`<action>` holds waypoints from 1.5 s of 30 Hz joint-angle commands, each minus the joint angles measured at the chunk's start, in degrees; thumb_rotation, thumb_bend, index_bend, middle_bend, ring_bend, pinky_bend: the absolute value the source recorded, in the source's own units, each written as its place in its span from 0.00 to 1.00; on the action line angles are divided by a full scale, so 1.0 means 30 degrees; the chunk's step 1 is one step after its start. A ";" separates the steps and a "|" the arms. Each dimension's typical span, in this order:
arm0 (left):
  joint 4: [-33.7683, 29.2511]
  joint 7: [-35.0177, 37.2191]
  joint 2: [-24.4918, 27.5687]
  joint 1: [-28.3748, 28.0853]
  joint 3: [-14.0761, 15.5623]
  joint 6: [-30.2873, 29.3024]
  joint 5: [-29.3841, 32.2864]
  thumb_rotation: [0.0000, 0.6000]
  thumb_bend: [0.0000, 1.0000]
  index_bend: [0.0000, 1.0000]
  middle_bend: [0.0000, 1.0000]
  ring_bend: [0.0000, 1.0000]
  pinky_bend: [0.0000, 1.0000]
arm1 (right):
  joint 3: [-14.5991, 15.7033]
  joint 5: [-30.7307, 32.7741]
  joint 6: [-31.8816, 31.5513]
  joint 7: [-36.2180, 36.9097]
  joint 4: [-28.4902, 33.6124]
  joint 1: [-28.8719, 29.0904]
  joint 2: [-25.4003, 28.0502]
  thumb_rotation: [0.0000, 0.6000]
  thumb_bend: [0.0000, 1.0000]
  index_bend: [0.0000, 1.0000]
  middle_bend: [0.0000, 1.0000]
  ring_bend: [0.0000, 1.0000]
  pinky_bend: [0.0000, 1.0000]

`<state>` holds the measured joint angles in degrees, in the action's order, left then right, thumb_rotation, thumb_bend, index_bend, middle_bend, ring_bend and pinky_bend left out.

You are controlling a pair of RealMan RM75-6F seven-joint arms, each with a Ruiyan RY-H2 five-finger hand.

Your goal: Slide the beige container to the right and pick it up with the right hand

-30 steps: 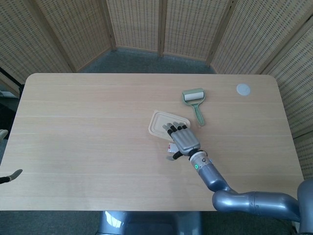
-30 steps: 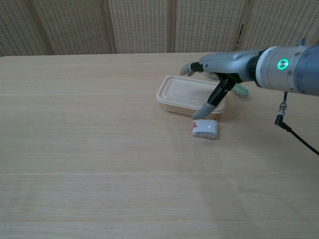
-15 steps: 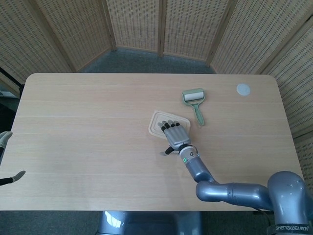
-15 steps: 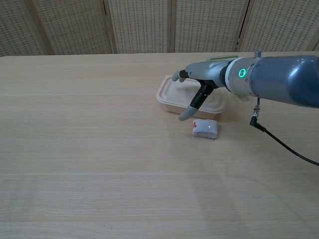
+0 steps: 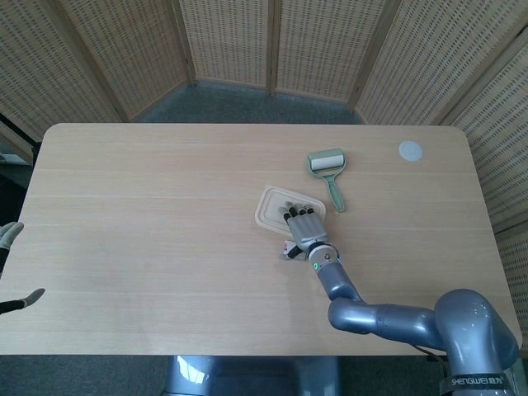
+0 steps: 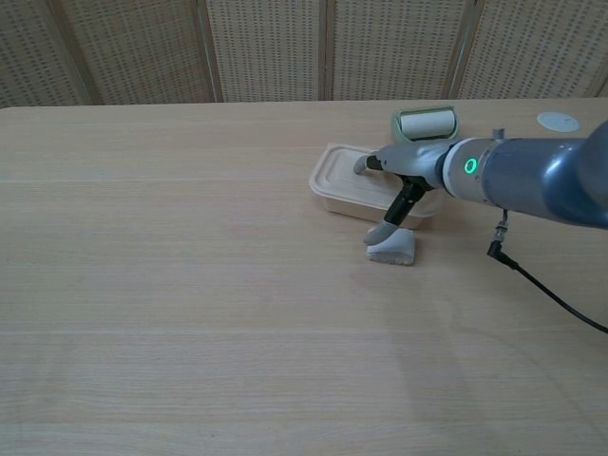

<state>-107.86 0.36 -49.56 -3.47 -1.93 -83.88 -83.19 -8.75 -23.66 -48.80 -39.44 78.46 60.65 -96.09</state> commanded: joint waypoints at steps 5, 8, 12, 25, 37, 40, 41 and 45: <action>-0.0047 -0.0029 0.0022 0.0018 0.0024 -0.0017 -0.0048 1.00 0.00 0.00 0.00 0.00 0.00 | 0.1355 -0.2320 -0.2703 0.1107 0.3355 -0.2267 0.2516 0.72 0.00 0.00 0.00 0.00 0.00; -0.0109 -0.0025 0.0023 0.0020 0.0070 -0.0021 -0.0178 1.00 0.00 0.00 0.00 0.00 0.00 | 0.2196 -0.3406 -0.3641 0.1604 0.4472 -0.3417 0.3730 0.72 0.00 0.00 0.00 0.00 0.00; -0.0218 -0.0031 0.0058 0.0040 0.0078 -0.0122 -0.0314 1.00 0.00 0.00 0.00 0.00 0.00 | 0.3157 -0.4510 -0.3915 0.3252 0.5462 -0.5167 0.5389 0.73 0.00 0.00 0.00 0.00 0.00; -0.0158 -0.0304 -0.0326 -0.0288 0.0108 0.0400 -0.0344 1.00 0.00 0.00 0.00 0.00 0.00 | 0.1275 -0.5001 -0.3344 0.2519 0.6586 -0.4269 0.6432 0.73 0.00 0.00 0.00 0.00 0.00; 0.0021 0.0145 -0.0094 -0.0210 0.0009 0.0216 -0.0150 1.00 0.00 0.00 0.00 0.00 0.00 | -0.0300 -0.0446 -0.3779 -0.1467 0.6399 -0.1025 0.2229 0.77 0.00 0.00 0.00 0.00 0.00; -0.0003 0.0168 -0.0039 -0.0165 0.0036 0.0133 -0.0227 1.00 0.00 0.00 0.00 0.00 0.00 | -0.0313 0.0256 -0.3532 -0.1728 0.5617 -0.0602 0.1156 0.77 0.00 0.00 0.00 0.00 0.00; -0.0016 0.0183 -0.0017 -0.0148 0.0036 0.0099 -0.0237 1.00 0.00 0.00 0.00 0.00 0.00 | -0.0256 0.0321 -0.3513 -0.1807 0.5338 -0.0519 0.0864 0.77 0.00 0.00 0.00 0.00 0.00; -0.0045 0.0283 0.0092 -0.0062 -0.0008 -0.0075 -0.0179 1.00 0.00 0.00 0.00 0.00 0.00 | -0.0059 0.0786 -0.3441 -0.1749 0.4541 -0.0539 0.0134 0.77 0.00 0.00 0.00 0.00 0.00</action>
<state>-107.98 1.17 -49.34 -3.69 -1.91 -84.05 -83.77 -9.13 -21.73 -59.29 -44.63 92.55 58.92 -95.23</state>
